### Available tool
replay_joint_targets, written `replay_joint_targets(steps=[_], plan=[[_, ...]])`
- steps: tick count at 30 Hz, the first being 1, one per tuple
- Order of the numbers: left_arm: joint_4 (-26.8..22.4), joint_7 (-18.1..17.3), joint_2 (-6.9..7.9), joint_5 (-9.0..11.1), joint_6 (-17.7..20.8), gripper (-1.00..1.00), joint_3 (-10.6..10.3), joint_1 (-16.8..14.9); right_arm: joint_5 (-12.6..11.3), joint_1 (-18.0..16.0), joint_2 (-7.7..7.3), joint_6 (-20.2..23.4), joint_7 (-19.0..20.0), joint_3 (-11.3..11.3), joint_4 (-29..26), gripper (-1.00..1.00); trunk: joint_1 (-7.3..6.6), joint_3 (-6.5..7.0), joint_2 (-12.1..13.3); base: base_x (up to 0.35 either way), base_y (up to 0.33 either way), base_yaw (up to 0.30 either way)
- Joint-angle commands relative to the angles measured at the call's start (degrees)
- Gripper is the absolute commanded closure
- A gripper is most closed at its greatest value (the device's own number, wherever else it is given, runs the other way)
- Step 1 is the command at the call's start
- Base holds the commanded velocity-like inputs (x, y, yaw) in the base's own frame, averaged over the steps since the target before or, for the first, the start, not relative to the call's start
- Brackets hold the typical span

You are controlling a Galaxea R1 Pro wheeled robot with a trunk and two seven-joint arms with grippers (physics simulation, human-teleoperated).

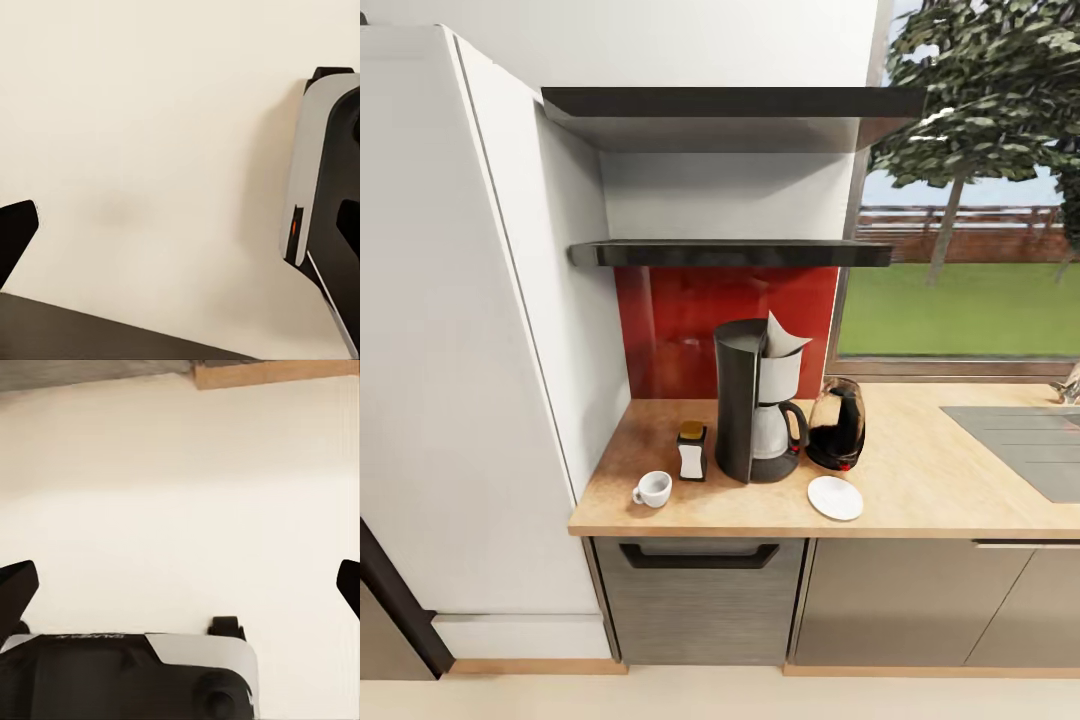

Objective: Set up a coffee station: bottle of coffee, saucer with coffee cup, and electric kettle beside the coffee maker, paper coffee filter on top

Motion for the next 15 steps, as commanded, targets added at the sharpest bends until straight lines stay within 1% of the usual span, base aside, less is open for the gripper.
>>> replay_joint_targets(steps=[1, 2, 4, 5, 7, 8, 9, 11, 12, 14, 15], plan=[[-0.1, -0.2, 0.10, -0.4, 0.2, -1.00, 0.3, 0.0, -0.5, 0.0, 0.55, 0.0, 0.2, 0.4, -2.4, -1.00, 0.03, -0.09, -0.1, 0.000, 0.000, 0.000], [-0.1, -0.2, 0.16, -0.4, 0.2, -1.00, 0.3, 0.0, -0.5, 0.0, 0.96, 0.0, 0.2, 0.4, -3.5, -1.00, 0.03, -0.09, -0.1, 0.000, 0.000, 0.000], [0.3, -0.2, 0.29, -0.3, 0.2, -1.00, 0.3, 0.0, -0.4, 0.0, 2.86, 0.0, 0.2, 0.5, -8.2, -1.00, 0.03, -0.09, -0.1, 0.000, 0.000, 0.000], [0.4, -0.2, 0.29, -0.3, 0.2, -1.00, 0.3, 0.0, -0.3, 0.0, 3.33, 0.0, 0.2, 0.5, -9.4, -1.00, 0.03, -0.09, -0.1, 0.000, 0.000, 0.000], [0.8, -0.3, 0.29, -0.3, 0.1, -1.00, 0.3, 0.0, 0.6, 0.0, 5.20, 0.0, 0.1, 0.5, -14.5, -1.00, 0.03, -0.09, -0.1, 0.000, 0.000, 0.000], [0.9, -0.3, 0.29, -0.3, 0.1, -1.00, 0.3, 0.0, 1.6, 0.0, 6.09, 0.1, 0.0, 0.5, -17.3, -1.00, 0.03, -0.09, -0.1, 0.000, 0.000, 0.000], [0.9, -0.3, 0.29, -0.3, 0.1, -1.00, 0.3, 0.0, 2.2, 0.0, 6.54, 0.1, 0.0, 0.5, -18.7, -1.00, 0.03, -0.09, -0.1, 0.000, 0.000, 0.000], [1.0, -0.3, 0.29, -0.3, 0.2, -1.00, 0.3, 0.0, 5.1, 0.0, 8.16, 0.1, -0.2, 0.5, -24.4, -1.00, 0.03, -0.09, -0.1, 0.000, 0.000, 0.000], [1.0, -0.3, 0.29, -0.3, 0.2, -1.00, 0.3, 0.0, 5.8, 0.0, 8.58, 0.1, -0.2, 0.5, -25.8, -1.00, 0.03, -0.09, -0.1, 0.000, 0.000, 0.000], [1.1, -0.3, 0.29, -0.3, 0.2, -1.00, 0.3, 0.0, 8.5, 0.0, 10.17, 0.1, -0.3, 0.4, -31.2, -1.00, 0.03, -0.09, -0.1, 0.000, 0.000, 0.000], [1.1, -0.3, 0.29, -0.3, 0.2, -1.00, 0.3, 0.0, 9.3, 0.0, 10.87, 0.1, -0.5, 0.4, -33.6, -1.00, 0.03, -0.09, -0.1, 0.000, 0.000, 0.000]])
